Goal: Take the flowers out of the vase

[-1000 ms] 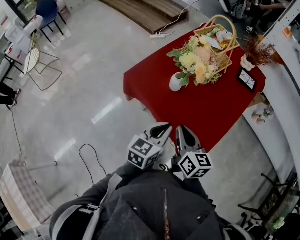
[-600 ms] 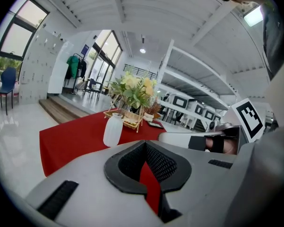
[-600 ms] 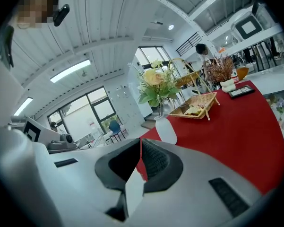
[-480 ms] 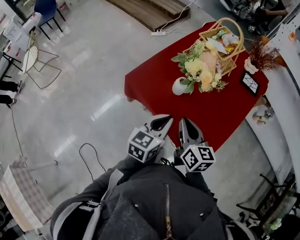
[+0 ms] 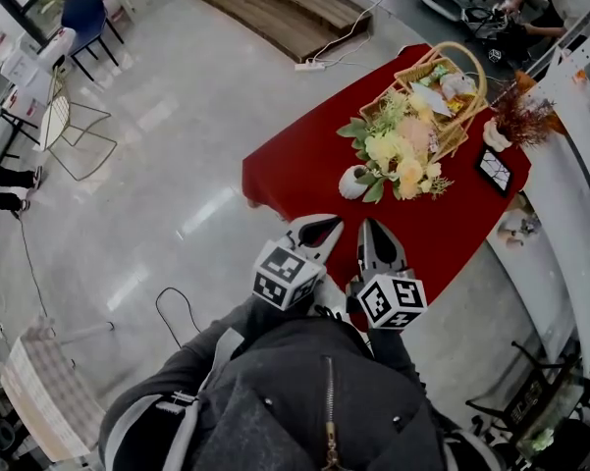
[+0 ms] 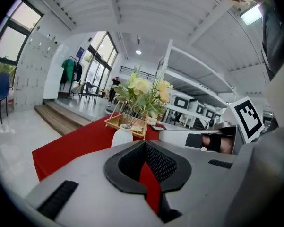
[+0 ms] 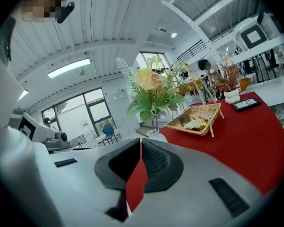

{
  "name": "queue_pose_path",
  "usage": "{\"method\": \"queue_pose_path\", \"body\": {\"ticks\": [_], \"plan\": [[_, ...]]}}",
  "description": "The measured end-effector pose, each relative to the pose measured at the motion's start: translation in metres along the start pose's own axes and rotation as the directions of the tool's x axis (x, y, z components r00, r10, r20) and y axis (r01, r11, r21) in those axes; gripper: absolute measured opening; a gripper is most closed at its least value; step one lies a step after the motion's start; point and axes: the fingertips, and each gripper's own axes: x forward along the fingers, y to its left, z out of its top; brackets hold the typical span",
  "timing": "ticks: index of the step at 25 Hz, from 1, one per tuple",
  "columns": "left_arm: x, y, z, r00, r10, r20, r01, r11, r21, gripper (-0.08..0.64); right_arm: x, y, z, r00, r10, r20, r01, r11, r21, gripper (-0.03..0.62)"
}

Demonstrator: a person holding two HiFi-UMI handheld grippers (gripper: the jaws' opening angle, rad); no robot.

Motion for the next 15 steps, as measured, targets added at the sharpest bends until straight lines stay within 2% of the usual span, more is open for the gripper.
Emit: {"method": "queue_pose_path", "body": {"ticks": [11, 12, 13, 15], "plan": [[0.026, 0.028, 0.012, 1.0, -0.008, 0.005, 0.008, 1.0, -0.012, 0.008, 0.033, -0.017, 0.007, 0.998, -0.058, 0.006, 0.059, 0.997, -0.043, 0.02], [0.028, 0.029, 0.012, 1.0, -0.009, 0.003, 0.009, 1.0, -0.015, 0.008, 0.036, -0.018, 0.007, 0.998, -0.059, 0.004, 0.059, 0.997, -0.039, 0.079], [0.03, 0.031, 0.011, 1.0, -0.01, 0.0, 0.01, 1.0, -0.018, 0.008, 0.04, -0.02, 0.007, 0.998, -0.057, -0.001, 0.056, 0.998, -0.035, 0.169], [0.033, 0.034, 0.011, 1.0, -0.012, -0.001, 0.012, 1.0, -0.024, 0.008, 0.046, -0.023, 0.007, 0.999, -0.053, 0.001, 0.053, 0.998, -0.036, 0.203]]}}
